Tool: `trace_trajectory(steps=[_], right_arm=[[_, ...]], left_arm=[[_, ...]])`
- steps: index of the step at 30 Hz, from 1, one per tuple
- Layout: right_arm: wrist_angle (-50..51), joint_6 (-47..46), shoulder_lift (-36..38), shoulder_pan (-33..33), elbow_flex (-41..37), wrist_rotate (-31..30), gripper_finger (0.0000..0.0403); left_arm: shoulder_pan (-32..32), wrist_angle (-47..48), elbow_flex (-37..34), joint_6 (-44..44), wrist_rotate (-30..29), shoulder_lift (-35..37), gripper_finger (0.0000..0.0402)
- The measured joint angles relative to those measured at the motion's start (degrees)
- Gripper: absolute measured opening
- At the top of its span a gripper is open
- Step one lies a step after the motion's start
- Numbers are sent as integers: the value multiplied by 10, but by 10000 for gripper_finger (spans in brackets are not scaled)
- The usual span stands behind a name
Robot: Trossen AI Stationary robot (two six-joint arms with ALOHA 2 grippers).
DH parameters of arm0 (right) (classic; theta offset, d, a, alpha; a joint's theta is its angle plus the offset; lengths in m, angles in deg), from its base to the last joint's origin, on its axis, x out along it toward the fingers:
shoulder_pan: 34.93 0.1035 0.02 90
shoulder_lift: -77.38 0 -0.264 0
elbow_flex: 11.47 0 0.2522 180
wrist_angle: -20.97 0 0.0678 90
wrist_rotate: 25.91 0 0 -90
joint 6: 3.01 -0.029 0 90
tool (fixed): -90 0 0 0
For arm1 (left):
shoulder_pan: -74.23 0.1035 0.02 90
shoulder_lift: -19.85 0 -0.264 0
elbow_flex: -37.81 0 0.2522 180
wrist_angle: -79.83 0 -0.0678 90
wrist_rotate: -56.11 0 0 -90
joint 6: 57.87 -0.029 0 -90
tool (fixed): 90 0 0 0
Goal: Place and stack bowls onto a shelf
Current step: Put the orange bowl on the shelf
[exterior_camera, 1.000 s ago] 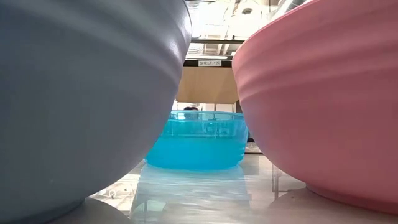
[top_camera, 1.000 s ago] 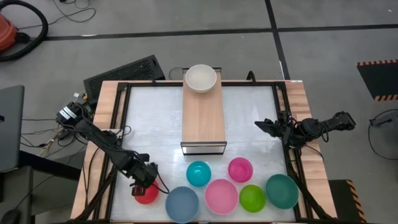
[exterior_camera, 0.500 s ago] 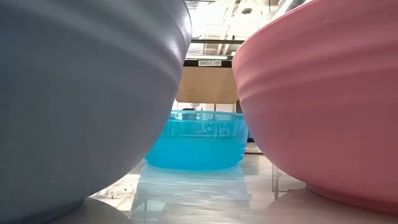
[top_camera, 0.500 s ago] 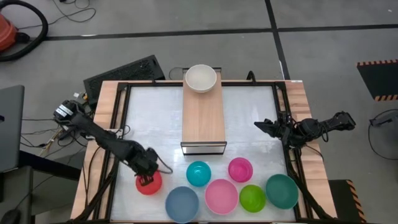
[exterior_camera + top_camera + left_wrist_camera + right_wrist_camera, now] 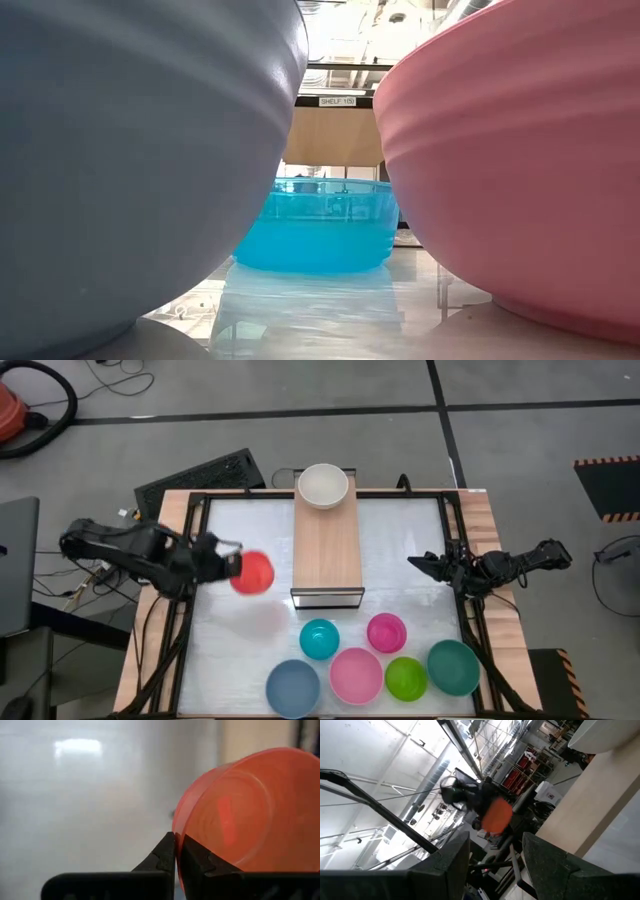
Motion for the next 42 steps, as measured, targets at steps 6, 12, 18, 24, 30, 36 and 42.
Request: trace_trajectory(steps=[6, 12, 18, 24, 30, 36, 42], right_arm=[[9, 0, 0, 0, 0, 0, 209], [10, 0, 0, 0, 0, 0, 209], [10, -1, 0, 0, 0, 0, 209], [10, -2, 0, 0, 0, 0, 209], [10, -2, 0, 0, 0, 0, 209], [11, -2, 0, 0, 0, 0, 209], [17, -1, 0, 0, 0, 0, 209]], left_arm=[[107, -20, 108, -140, -9, -68, 0], [195, -19, 237, -402, 46, -191, 0], [241, -5, 349, -606, 135, -320, 0], [268, 50, 418, -708, 124, -436, 0], [280, 49, 430, -761, 136, -503, 0], [292, 42, 430, -762, 154, -520, 0], [301, 21, 431, -762, 160, -520, 0]])
